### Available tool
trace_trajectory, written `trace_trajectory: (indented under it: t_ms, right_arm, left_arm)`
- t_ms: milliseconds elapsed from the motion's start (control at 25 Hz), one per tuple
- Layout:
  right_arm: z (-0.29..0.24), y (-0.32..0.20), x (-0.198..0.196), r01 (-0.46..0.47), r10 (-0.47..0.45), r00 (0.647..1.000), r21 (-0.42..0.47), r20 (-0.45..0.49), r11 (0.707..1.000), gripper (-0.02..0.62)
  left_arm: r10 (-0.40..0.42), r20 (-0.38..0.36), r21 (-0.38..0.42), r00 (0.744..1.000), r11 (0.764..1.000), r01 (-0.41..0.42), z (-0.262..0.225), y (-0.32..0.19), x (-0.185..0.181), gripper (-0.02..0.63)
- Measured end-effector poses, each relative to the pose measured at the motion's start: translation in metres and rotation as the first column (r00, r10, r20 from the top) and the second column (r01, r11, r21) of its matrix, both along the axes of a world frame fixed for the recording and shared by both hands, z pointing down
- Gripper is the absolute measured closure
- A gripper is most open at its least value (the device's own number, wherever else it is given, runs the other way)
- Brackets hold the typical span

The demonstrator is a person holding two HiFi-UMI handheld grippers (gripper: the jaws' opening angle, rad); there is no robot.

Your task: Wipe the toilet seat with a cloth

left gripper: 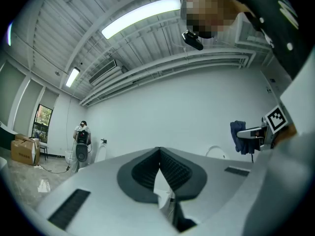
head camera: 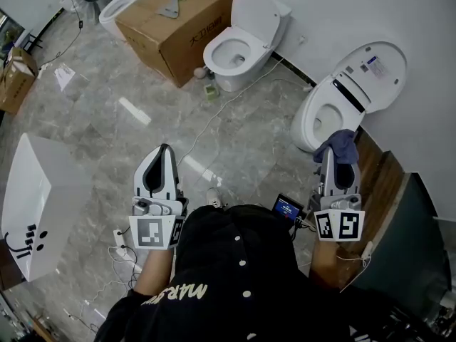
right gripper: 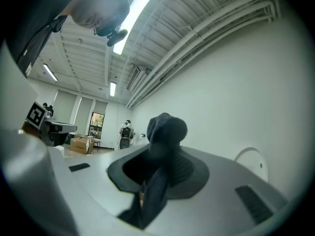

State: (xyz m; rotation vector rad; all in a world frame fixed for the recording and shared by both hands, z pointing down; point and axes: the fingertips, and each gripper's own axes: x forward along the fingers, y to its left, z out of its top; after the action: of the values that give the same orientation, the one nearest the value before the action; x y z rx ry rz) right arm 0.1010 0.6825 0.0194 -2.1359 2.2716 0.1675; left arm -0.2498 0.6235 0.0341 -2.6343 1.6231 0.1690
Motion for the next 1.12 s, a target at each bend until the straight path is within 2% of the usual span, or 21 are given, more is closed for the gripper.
trace_trajectory:
  t_ms: [280,600,840,1120]
  right_arm:
    - [-0.004,-0.009,-0.016,-0.042,0.042,0.999,0.022,0.009,0.999,0.511]
    - [0.005,-0.014,-0.035,-0.116,0.116,0.993,-0.003,0.017,0.993,0.511]
    - [0.011,-0.028,-0.035,-0.118,0.118,0.993,-0.01,0.028,0.993,0.511]
    - [0.016,-0.072,-0.021,-0.113,0.114,0.992,-0.014,0.053,0.993,0.511]
  left_arm:
    - [0.017,-0.01,0.01,1.0,1.0,-0.017,0.001,-0.018,-0.024,0.595]
    - [0.059,0.022,0.007,0.998,0.998,-0.06,0.006,-0.042,-0.055,0.595]
    - [0.067,0.015,-0.01,0.998,0.998,-0.067,0.011,-0.062,-0.049,0.595]
    - [0.052,0.027,-0.021,0.998,0.998,-0.051,0.017,-0.101,-0.039,0.595]
